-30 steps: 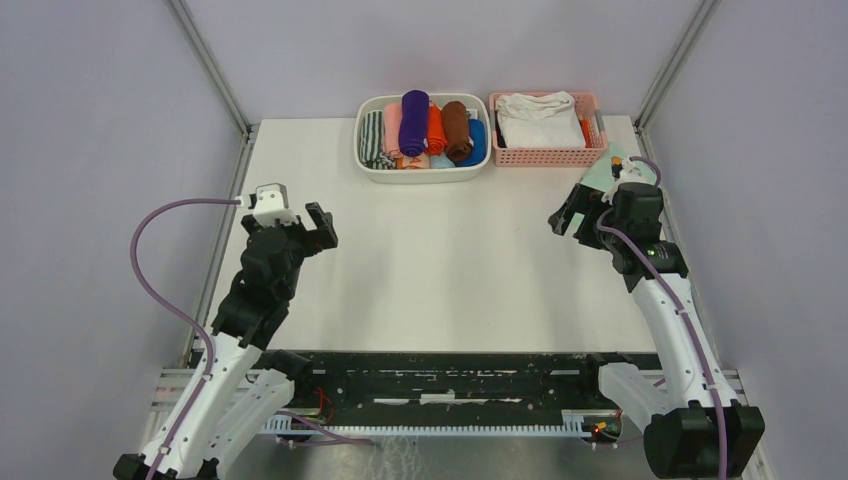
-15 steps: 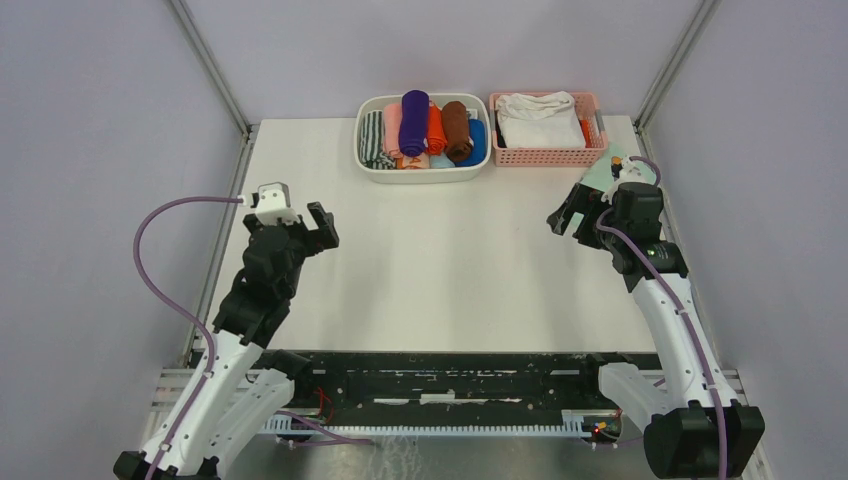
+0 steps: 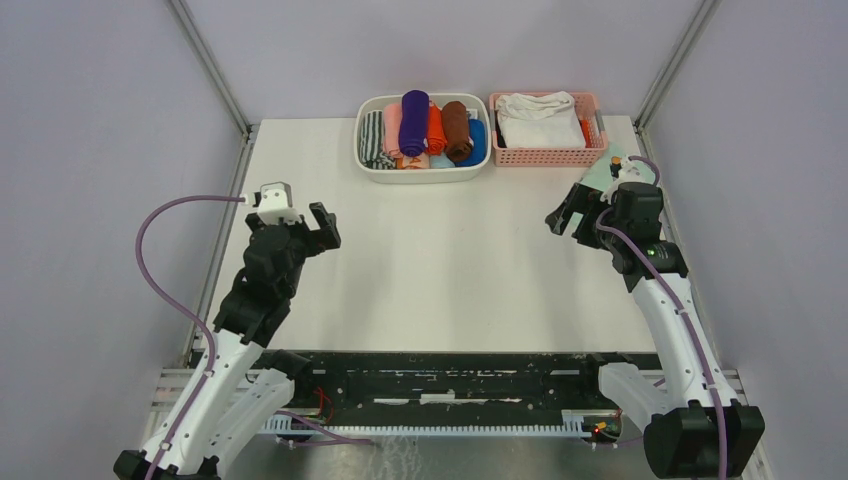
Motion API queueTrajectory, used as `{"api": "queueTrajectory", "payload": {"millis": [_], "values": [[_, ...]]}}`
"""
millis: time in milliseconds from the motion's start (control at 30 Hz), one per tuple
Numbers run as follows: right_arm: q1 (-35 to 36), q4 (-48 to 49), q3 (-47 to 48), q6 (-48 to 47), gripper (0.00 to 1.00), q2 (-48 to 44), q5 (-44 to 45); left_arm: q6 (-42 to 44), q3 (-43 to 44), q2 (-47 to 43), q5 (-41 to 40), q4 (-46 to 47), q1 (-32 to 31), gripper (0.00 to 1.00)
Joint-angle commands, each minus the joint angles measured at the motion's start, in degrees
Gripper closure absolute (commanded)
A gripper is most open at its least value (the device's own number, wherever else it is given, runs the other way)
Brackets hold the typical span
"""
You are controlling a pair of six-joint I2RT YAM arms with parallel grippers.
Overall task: Roll the towels
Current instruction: Reset both arms
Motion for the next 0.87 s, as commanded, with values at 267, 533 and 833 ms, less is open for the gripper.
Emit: {"api": "queueTrajectory", "payload": {"millis": [267, 533, 833], "values": [[-0.1, 3.2, 0.5, 0.7, 0.0, -0.4, -0.4, 1.4, 0.6, -0.9, 3.1, 3.4, 0.1, 0.01], [-0.1, 2.8, 0.6, 1.0, 0.0, -0.7, 0.9, 0.9, 0.6, -1.2, 2.4, 3.4, 0.2, 0.01], [-0.1, 3.9, -0.3, 0.9, 0.0, -0.8, -0.4, 0.9, 0.5, -1.6, 1.2, 3.3, 0.2, 0.01]]}}
